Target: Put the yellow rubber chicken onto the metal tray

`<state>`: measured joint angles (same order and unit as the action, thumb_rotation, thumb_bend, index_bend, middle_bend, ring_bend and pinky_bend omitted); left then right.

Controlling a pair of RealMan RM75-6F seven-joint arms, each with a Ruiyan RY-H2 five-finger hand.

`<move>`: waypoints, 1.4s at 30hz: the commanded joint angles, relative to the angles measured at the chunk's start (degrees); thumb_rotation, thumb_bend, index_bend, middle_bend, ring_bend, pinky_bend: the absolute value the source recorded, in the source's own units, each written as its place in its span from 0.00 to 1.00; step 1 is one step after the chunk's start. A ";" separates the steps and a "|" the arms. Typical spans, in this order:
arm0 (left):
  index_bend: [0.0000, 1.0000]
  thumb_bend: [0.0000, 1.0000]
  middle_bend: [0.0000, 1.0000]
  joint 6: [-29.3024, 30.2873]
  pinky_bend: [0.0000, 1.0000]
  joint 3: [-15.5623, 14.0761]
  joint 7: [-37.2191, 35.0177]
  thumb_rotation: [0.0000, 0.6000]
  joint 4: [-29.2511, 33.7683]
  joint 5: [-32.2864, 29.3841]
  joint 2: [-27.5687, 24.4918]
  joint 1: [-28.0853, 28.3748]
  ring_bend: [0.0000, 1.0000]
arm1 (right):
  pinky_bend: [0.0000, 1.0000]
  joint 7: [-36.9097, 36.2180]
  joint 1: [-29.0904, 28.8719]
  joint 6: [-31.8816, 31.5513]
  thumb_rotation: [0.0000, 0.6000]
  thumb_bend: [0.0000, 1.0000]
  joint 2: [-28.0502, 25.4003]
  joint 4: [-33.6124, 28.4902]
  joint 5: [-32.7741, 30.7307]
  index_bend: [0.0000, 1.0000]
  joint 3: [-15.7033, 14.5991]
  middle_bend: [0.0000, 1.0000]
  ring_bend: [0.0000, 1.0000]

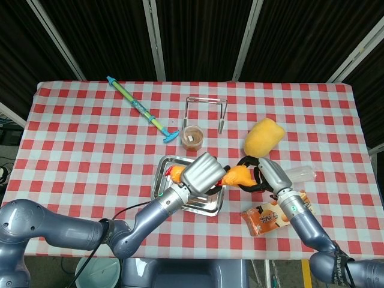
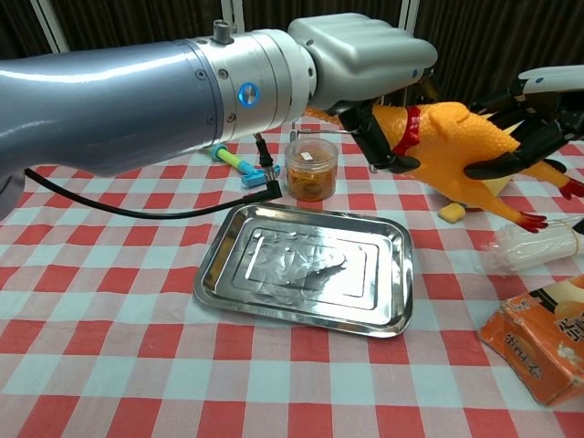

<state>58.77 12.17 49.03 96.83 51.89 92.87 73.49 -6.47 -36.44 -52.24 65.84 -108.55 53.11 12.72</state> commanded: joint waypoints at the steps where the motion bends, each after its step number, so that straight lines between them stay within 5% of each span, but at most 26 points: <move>1: 0.61 0.64 0.69 0.21 0.72 -0.05 -0.20 1.00 -0.02 0.21 -0.02 -0.19 0.62 | 0.60 -0.30 -0.01 1.15 1.00 0.78 -0.56 -0.24 0.56 0.53 -0.20 0.61 0.51; 5: 0.61 0.64 0.69 0.45 0.72 -0.21 -0.69 1.00 -0.19 0.56 -0.06 -0.60 0.62 | 0.23 -2.52 -0.13 5.11 1.00 0.41 -2.70 -0.42 2.49 0.09 -0.50 0.23 0.14; 7: 0.61 0.63 0.69 0.54 0.72 -0.31 -1.20 1.00 -0.34 0.80 -0.05 -0.93 0.62 | 0.07 -3.68 -0.04 6.80 1.00 0.26 -3.86 -0.35 4.11 0.00 -0.69 0.08 0.02; 10: 0.60 0.63 0.69 0.72 0.72 -0.60 -1.85 1.00 -0.57 1.35 -0.09 -1.44 0.62 | 0.00 -3.75 -0.09 8.12 1.00 0.14 -5.31 -0.19 5.13 0.00 -1.11 0.00 0.00; 24: 0.60 0.60 0.69 4.31 0.72 -4.76 -7.73 1.00 2.27 7.57 -3.28 -7.80 0.62 | 0.00 -7.11 5.05 3.66 1.00 0.11 -10.53 0.46 10.96 0.00 -2.21 0.00 0.00; 34: 0.58 0.53 0.67 6.89 0.66 -8.31 -22.50 1.00 0.61 15.33 -4.21 -15.80 0.61 | 0.00 -13.88 11.65 -5.47 1.00 0.11 -12.12 4.11 15.06 0.00 -1.94 0.00 0.00; 42: 0.58 0.44 0.66 2.66 0.60 -8.86 -37.87 1.00 -9.77 18.29 0.71 -18.77 0.60 | 0.00 -18.18 14.01 -9.17 1.00 0.11 -10.73 6.06 16.18 0.00 -1.08 0.00 0.00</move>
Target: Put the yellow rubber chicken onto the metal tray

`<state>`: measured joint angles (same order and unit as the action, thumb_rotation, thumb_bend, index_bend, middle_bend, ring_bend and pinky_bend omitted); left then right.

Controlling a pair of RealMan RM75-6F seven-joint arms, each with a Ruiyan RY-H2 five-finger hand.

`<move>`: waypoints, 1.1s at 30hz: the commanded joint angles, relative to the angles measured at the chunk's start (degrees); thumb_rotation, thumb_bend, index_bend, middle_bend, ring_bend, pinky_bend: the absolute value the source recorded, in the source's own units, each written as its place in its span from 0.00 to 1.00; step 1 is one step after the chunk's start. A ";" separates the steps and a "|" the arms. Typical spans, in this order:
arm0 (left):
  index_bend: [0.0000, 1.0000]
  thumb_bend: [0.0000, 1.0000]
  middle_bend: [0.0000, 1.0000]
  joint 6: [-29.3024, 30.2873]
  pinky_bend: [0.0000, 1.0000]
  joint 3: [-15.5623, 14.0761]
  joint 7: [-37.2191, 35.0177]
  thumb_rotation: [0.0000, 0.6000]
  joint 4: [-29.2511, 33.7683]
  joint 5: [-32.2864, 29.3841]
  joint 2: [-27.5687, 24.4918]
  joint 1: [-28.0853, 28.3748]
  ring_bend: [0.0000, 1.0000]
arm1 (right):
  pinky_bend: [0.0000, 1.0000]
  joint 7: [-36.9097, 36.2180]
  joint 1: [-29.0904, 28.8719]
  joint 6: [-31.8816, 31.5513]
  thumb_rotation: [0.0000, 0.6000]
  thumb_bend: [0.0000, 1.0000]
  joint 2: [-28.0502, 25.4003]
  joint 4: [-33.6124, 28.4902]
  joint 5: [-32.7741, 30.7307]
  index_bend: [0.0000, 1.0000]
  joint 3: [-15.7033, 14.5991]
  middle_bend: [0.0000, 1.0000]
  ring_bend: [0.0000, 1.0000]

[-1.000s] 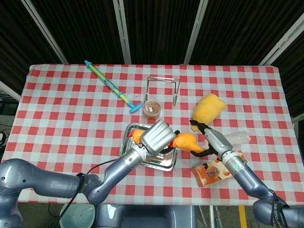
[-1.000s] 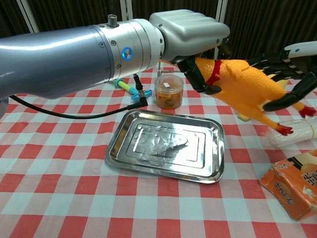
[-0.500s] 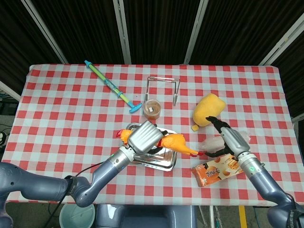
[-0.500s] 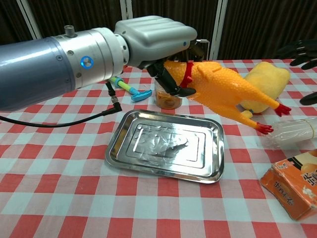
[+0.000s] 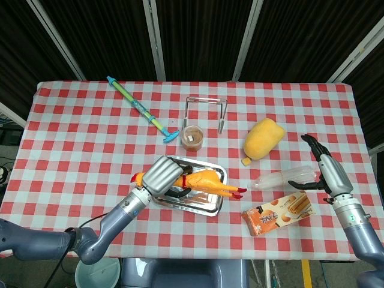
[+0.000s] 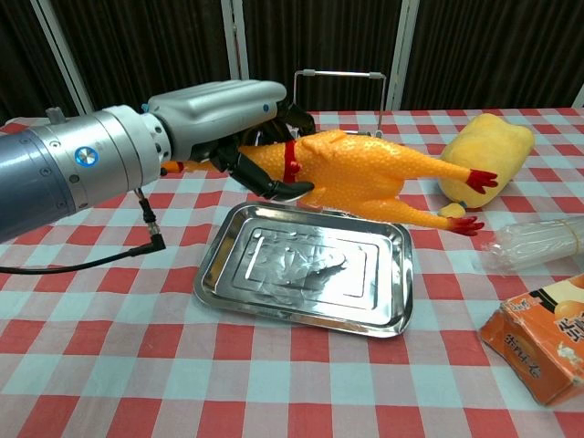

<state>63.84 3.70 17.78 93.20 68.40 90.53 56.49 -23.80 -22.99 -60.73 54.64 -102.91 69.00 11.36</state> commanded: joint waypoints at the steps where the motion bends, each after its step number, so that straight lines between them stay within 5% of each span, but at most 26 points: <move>1: 0.58 0.44 0.66 -3.04 0.59 -0.32 -8.23 1.00 -8.32 1.99 4.07 -1.97 0.60 | 0.00 -1.33 0.75 -0.84 1.00 0.11 0.60 0.38 0.39 0.00 0.31 0.00 0.00; 13: 0.56 0.36 0.63 -8.13 0.50 -0.11 -15.52 1.00 -23.17 4.43 11.33 -3.00 0.56 | 0.00 -2.60 1.38 -0.61 1.00 0.11 1.05 1.24 -0.02 0.00 0.83 0.00 0.00; 17: 0.49 0.28 0.56 -8.81 0.42 -0.26 -15.53 1.00 -26.49 5.51 13.71 -3.32 0.47 | 0.00 -2.38 1.50 -0.65 1.00 0.11 1.27 1.25 -0.29 0.00 1.03 0.00 0.00; 27: 0.17 0.15 0.25 -5.61 0.20 -0.15 -8.43 1.00 -26.00 5.67 13.85 -6.25 0.16 | 0.00 -2.32 1.84 -0.81 1.00 0.11 1.90 1.57 -0.62 0.00 1.37 0.00 0.00; 33: 0.08 0.15 0.19 -0.20 0.18 0.88 -7.13 1.00 -21.40 7.33 10.48 -8.98 0.12 | 0.00 -1.70 2.20 -1.36 1.00 0.11 2.17 2.11 -0.37 0.00 1.37 0.00 0.00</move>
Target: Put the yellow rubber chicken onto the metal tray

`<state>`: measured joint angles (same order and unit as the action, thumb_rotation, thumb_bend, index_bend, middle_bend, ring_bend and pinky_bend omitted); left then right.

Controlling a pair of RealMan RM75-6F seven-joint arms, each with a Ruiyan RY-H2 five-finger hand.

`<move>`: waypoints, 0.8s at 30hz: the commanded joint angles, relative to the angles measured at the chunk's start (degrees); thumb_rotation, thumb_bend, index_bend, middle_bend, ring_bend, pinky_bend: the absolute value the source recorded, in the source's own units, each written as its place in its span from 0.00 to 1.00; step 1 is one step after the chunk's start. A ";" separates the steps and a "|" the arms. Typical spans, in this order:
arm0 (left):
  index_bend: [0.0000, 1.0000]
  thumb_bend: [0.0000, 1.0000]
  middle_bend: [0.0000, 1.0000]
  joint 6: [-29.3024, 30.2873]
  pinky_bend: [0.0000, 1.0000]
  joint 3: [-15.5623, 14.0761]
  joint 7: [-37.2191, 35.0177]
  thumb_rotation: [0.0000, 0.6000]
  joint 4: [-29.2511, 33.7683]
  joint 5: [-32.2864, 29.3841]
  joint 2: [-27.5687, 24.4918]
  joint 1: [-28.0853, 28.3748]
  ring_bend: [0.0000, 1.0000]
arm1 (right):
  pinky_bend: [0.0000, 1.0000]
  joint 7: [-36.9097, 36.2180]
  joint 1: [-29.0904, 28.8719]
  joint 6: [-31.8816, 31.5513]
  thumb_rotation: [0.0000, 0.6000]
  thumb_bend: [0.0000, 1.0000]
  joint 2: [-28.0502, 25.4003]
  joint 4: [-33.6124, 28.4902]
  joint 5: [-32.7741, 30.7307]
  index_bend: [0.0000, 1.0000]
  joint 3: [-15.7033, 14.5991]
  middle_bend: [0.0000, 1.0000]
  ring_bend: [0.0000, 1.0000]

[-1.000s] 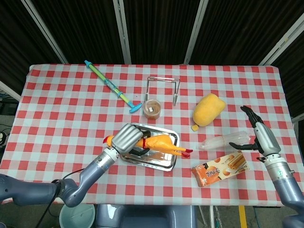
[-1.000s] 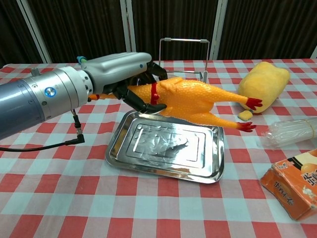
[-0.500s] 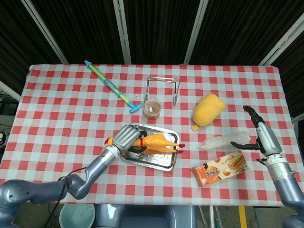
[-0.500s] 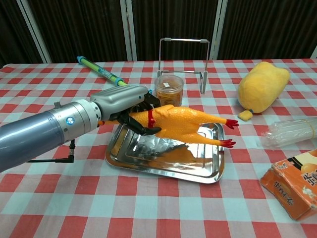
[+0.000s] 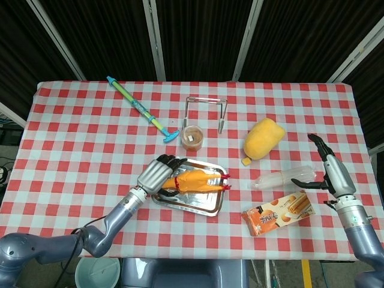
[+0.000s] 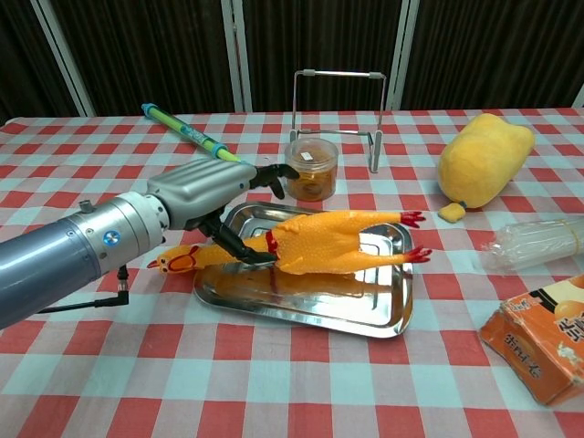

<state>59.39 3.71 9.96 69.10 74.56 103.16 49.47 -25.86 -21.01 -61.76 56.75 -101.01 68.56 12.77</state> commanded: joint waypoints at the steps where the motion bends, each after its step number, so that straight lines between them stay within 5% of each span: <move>1: 0.09 0.15 0.19 6.12 0.17 1.19 0.82 1.00 3.73 1.48 -3.03 -2.90 0.12 | 0.00 0.71 0.52 -0.74 1.00 0.11 0.16 0.43 0.11 0.00 -0.21 0.00 0.00; 10: 0.14 0.11 0.16 16.43 0.12 -0.16 5.49 1.00 19.54 0.03 -19.10 -12.97 0.10 | 0.00 2.36 3.58 -6.06 1.00 0.22 2.40 5.60 4.69 0.00 -2.44 0.00 0.00; 13: 0.14 0.11 0.16 20.97 0.12 -1.82 6.49 1.00 25.09 -0.30 -24.94 -17.73 0.10 | 0.00 7.03 4.87 -8.59 1.00 0.23 4.13 9.23 9.37 0.00 -5.42 0.00 0.00; 24: 0.16 0.11 0.17 30.62 0.11 -7.40 2.96 1.00 28.85 3.42 -32.94 -29.69 0.10 | 0.00 29.20 10.93 -21.79 1.00 0.23 12.16 16.83 10.54 0.00 -7.41 0.00 0.00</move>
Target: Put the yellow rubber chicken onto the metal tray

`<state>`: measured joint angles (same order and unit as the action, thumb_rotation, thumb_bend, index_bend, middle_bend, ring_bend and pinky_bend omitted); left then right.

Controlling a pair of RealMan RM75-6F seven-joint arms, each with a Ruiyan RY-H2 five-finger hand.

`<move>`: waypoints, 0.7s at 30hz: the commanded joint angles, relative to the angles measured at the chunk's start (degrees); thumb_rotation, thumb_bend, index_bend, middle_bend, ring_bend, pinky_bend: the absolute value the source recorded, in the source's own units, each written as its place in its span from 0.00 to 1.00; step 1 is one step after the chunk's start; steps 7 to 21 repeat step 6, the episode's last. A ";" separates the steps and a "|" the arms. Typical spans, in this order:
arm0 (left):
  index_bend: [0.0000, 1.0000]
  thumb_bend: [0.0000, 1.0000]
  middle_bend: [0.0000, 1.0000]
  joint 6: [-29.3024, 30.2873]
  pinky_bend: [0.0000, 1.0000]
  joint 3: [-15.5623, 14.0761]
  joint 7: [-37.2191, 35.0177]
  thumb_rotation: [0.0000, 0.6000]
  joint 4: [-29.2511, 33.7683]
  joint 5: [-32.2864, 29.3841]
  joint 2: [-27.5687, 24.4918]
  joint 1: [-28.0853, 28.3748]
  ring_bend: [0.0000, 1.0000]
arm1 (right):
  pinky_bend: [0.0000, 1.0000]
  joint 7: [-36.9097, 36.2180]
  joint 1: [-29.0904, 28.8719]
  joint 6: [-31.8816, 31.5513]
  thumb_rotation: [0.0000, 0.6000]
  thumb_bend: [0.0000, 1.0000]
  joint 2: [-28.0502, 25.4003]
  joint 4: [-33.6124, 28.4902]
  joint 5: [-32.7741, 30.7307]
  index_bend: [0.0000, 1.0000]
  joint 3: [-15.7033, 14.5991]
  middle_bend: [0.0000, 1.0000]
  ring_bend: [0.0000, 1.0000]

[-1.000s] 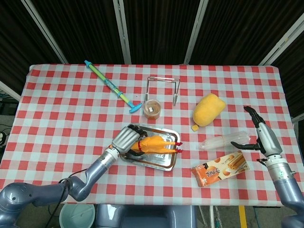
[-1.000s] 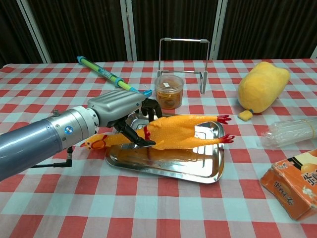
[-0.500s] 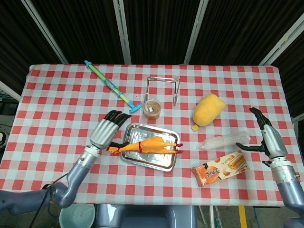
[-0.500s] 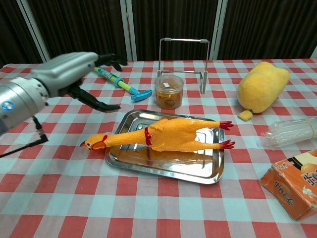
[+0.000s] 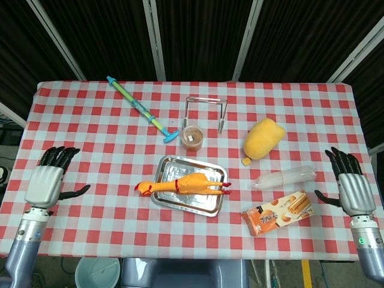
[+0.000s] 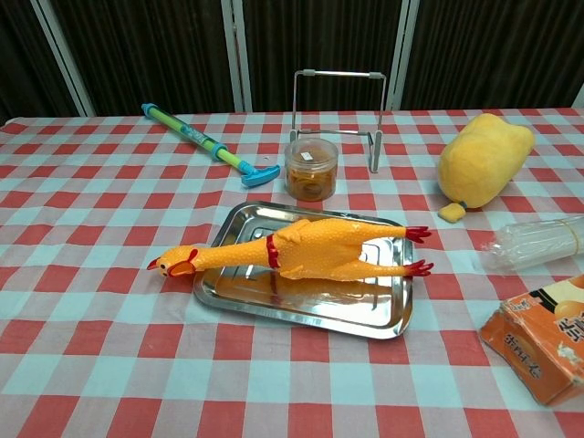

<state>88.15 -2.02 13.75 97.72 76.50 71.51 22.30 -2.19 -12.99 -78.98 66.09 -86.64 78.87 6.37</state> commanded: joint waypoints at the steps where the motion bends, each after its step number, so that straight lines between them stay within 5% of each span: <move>1: 0.17 0.11 0.17 2.39 0.11 -2.22 -0.98 1.00 0.00 2.06 -1.51 -3.40 0.10 | 0.00 6.53 3.55 -5.47 1.00 0.23 3.26 2.63 -0.06 0.00 -1.04 0.00 0.00; 21: 0.18 0.11 0.17 3.60 0.11 -3.79 -2.39 1.00 0.05 3.54 -2.02 -6.46 0.10 | 0.00 7.42 6.46 -8.35 1.00 0.23 4.50 2.03 -0.57 0.00 -1.94 0.00 0.00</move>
